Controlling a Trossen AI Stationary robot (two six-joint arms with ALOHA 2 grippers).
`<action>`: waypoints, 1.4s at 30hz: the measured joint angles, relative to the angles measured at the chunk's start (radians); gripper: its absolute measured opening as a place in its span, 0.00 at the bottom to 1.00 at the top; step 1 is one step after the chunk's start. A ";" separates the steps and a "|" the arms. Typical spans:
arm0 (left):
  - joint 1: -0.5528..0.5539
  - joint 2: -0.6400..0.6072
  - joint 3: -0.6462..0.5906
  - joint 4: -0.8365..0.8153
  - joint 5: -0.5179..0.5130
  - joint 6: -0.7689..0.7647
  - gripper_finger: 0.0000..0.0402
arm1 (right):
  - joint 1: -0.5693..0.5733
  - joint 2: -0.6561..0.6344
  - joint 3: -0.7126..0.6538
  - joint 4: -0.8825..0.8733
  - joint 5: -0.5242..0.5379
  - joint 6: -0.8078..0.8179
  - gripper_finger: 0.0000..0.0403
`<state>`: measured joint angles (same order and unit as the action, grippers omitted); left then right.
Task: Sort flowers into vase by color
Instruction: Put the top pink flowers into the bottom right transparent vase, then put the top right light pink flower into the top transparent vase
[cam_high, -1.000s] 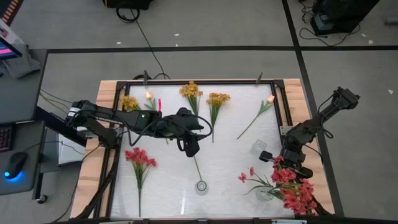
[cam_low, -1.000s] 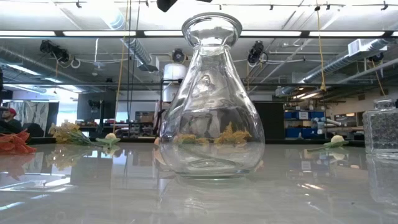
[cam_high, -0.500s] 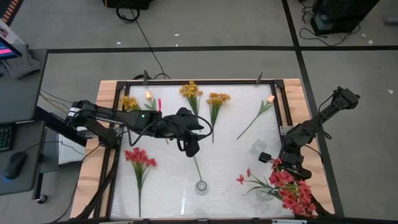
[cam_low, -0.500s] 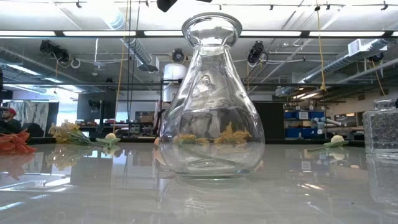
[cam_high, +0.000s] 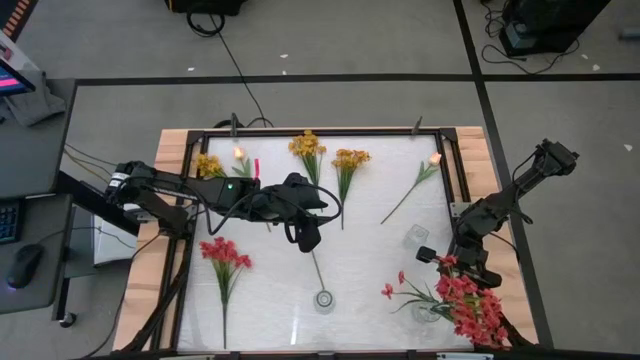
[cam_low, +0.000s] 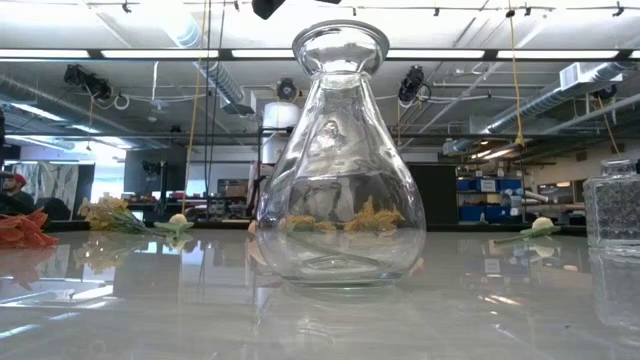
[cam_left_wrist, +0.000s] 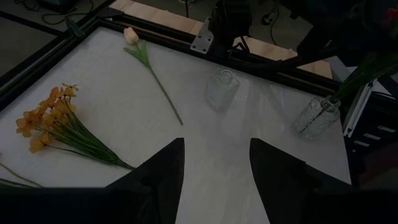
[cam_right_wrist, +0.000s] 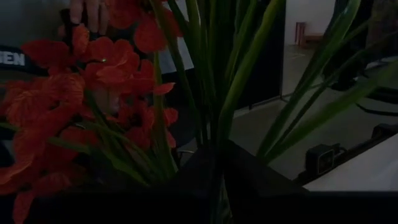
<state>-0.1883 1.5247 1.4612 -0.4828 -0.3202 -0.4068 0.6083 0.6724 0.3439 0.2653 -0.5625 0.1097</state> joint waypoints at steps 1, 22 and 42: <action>0.000 0.000 0.000 0.000 0.000 0.000 0.47 | 0.000 0.000 0.000 0.000 -0.011 0.000 0.10; 0.000 0.000 0.000 0.000 0.000 0.000 0.47 | 0.000 0.000 0.000 -0.066 -0.040 -0.008 0.35; 0.000 0.000 0.000 0.000 0.000 0.000 0.47 | -0.107 -0.008 0.000 -0.102 -0.032 0.048 0.38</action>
<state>-0.1883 1.5248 1.4612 -0.4830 -0.3202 -0.4065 0.5008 0.6646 0.3439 0.1629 -0.5941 0.1576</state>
